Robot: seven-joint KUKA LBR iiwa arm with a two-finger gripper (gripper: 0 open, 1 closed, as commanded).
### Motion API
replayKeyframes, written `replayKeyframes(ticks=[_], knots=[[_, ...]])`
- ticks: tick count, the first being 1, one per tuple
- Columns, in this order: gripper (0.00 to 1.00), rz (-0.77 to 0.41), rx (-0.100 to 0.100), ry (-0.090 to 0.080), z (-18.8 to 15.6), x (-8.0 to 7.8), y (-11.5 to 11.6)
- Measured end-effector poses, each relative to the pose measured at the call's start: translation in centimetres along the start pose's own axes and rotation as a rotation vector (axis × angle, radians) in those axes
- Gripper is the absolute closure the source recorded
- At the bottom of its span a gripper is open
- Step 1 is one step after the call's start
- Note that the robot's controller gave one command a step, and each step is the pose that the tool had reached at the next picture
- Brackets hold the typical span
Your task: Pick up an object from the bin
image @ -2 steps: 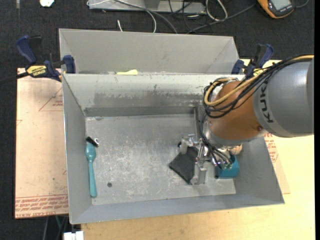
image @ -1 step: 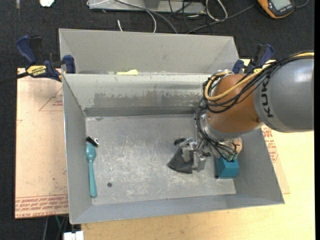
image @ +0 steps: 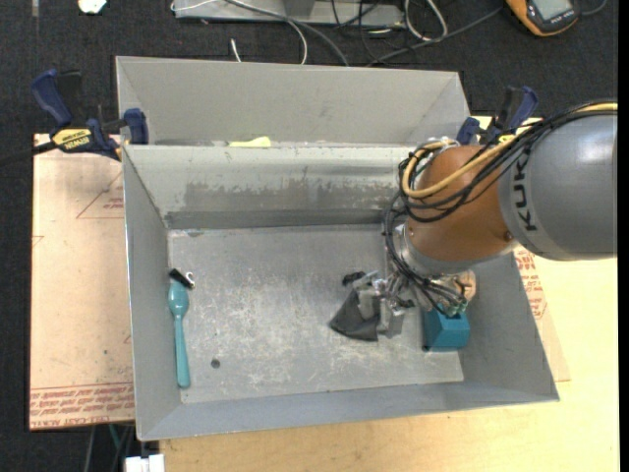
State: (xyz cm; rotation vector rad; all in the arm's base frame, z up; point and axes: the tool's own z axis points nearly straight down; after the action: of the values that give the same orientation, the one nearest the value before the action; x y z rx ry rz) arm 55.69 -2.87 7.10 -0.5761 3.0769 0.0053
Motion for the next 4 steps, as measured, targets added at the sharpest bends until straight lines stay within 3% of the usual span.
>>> replayKeyframes(ticks=[1, 2, 4], knots=[[1.00, 0.001, 0.000, -0.001, -0.3, 0.0, 0.0], [1.00, 0.002, -0.005, 0.008, -3.2, 0.2, 0.2], [1.00, 0.004, -0.006, 0.006, -10.1, 0.0, 0.3]])
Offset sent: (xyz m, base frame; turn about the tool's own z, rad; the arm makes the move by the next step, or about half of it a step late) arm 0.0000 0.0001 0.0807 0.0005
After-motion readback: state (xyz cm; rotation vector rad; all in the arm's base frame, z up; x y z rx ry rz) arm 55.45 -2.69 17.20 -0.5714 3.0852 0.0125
